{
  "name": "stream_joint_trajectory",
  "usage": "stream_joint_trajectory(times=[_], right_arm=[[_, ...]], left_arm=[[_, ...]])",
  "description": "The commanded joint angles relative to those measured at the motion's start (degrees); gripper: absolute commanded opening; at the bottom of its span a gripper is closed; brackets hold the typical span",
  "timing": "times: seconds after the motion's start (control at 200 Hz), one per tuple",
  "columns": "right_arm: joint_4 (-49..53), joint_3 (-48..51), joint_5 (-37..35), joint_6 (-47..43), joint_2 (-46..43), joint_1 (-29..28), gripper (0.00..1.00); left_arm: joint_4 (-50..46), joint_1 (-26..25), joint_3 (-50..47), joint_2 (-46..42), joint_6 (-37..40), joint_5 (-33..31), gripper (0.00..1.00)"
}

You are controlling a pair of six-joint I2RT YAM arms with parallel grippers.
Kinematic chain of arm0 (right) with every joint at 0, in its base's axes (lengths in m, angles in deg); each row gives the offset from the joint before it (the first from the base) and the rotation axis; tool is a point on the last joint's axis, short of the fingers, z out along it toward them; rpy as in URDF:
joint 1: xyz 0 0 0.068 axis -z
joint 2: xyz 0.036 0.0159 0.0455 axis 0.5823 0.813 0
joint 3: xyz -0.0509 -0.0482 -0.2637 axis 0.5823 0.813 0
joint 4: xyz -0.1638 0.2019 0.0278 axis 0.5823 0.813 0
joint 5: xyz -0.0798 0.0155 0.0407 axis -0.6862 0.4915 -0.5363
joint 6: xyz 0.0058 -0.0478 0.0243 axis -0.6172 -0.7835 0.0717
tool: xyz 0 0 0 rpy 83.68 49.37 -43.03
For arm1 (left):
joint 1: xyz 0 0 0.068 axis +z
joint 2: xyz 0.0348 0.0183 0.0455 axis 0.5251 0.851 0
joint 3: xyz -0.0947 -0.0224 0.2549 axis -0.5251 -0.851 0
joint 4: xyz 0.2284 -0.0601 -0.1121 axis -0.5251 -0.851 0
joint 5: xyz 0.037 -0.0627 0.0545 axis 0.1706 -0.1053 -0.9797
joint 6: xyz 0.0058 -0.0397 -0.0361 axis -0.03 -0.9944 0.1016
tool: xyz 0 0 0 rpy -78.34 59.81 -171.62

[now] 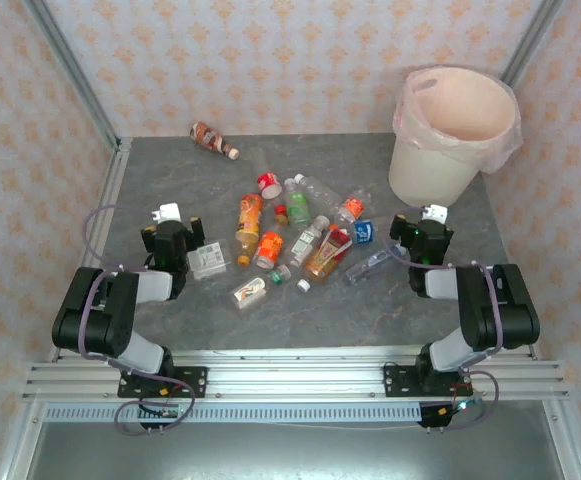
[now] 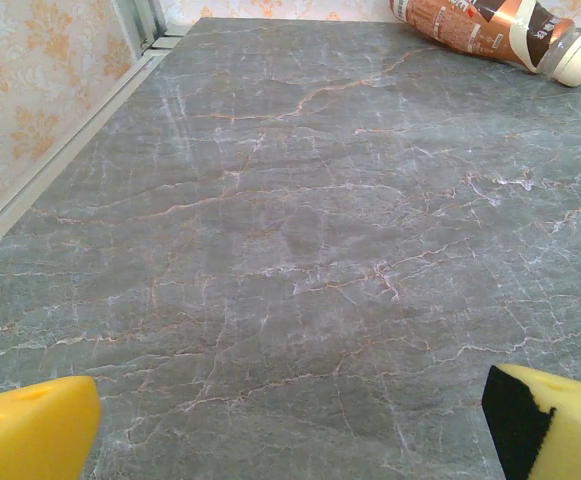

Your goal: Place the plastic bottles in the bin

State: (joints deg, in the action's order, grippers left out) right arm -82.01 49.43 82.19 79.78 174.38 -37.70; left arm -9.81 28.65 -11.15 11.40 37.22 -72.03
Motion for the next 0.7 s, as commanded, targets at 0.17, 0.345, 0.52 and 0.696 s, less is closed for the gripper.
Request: stream_joint_trajectory(times=[0.17,0.345,0.52,0.696], right_arm=[[0.0,-0.7,0.6,-0.6,0.0,0.2,0.99],[0.4,-1.0,1.4,-0.4,0.0,0.6,0.99],[0.2,-0.8,1.5,-0.4,-0.1,0.8,0.99],[0.1,-0.6,1.5,-0.5,-0.1,0.8,0.99]], left_arm=[[2.5,-0.6,-0.3,-0.6,0.8,-1.7,1.00],[2.5,-0.6,-0.2,-0.6,0.8,-1.7,1.00],[2.5,-0.6,-0.3,-0.6,0.8,-1.6,1.00],[2.7,-0.6,-0.4,-0.7,0.9,-1.4,1.00]])
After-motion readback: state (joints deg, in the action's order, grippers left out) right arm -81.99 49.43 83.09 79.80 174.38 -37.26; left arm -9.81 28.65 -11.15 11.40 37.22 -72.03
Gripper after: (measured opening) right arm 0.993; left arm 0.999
